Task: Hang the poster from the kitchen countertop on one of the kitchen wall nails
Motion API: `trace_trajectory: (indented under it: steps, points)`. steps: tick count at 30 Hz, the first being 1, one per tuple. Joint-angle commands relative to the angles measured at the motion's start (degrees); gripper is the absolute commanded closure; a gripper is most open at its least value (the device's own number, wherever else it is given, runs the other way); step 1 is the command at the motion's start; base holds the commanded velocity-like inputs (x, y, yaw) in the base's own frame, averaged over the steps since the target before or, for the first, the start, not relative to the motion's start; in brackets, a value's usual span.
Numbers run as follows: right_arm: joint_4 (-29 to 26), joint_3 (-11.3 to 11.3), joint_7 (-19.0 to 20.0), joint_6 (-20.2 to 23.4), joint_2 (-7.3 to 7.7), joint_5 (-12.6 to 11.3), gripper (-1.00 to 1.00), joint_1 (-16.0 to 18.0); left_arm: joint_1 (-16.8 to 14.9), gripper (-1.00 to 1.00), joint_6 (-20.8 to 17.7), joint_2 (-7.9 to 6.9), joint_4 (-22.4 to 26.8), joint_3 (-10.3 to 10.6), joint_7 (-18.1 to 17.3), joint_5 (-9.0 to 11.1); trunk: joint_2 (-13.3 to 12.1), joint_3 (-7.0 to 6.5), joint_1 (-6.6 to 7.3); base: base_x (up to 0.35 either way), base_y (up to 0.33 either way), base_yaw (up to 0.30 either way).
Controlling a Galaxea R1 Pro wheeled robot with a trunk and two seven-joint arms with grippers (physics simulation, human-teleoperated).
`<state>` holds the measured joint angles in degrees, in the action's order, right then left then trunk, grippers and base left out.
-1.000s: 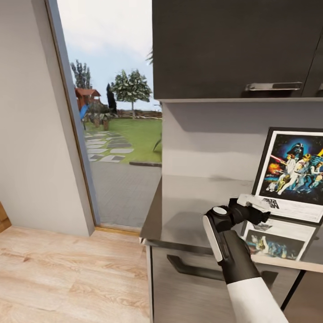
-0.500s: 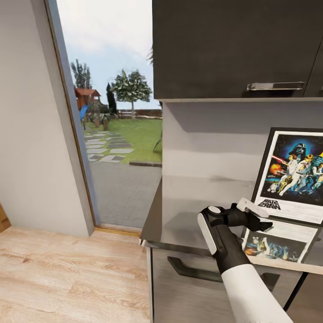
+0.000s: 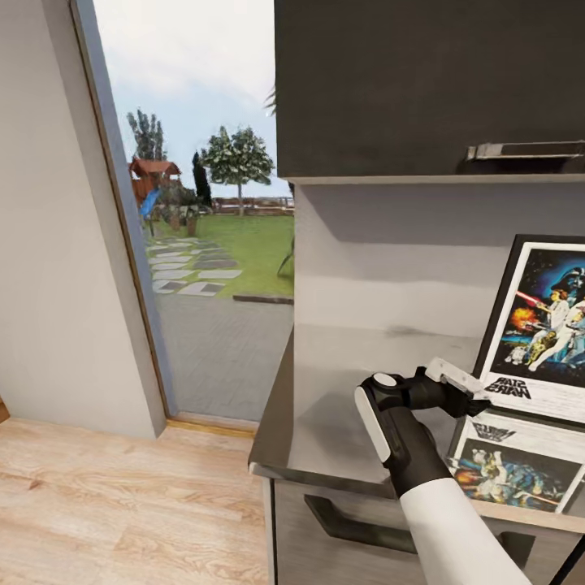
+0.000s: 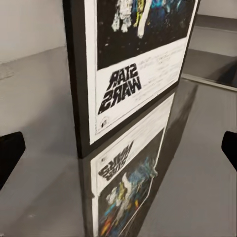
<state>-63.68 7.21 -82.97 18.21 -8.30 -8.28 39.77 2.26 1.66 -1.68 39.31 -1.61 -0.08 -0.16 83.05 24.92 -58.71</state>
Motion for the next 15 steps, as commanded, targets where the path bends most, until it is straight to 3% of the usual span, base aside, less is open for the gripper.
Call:
trace_trajectory:
  steps: [1, 6, 15]
  points:
    - [-0.04, 0.14, -0.35, 0.6, 0.03, -0.34, -1.0, 0.05, 0.02, -1.0, 0.09, 0.01, 0.07, -0.06, -0.01, -0.03, 0.03, 0.05, -0.02, 0.249, 0.0, 0.0]
    - [-0.04, 0.15, -0.35, 0.6, 0.04, -0.34, -1.0, 0.05, 0.02, -1.0, 0.09, 0.01, 0.1, -0.06, -0.01, -0.02, 0.03, 0.05, -0.02, 0.151, 0.0, 0.0]
    - [-0.09, 0.1, -0.35, 0.6, 0.04, -0.34, -1.0, 0.05, 0.02, -1.0, 0.09, 0.01, 0.13, -0.06, -0.01, -0.02, 0.03, 0.05, -0.02, 0.023, 0.0, 0.0]
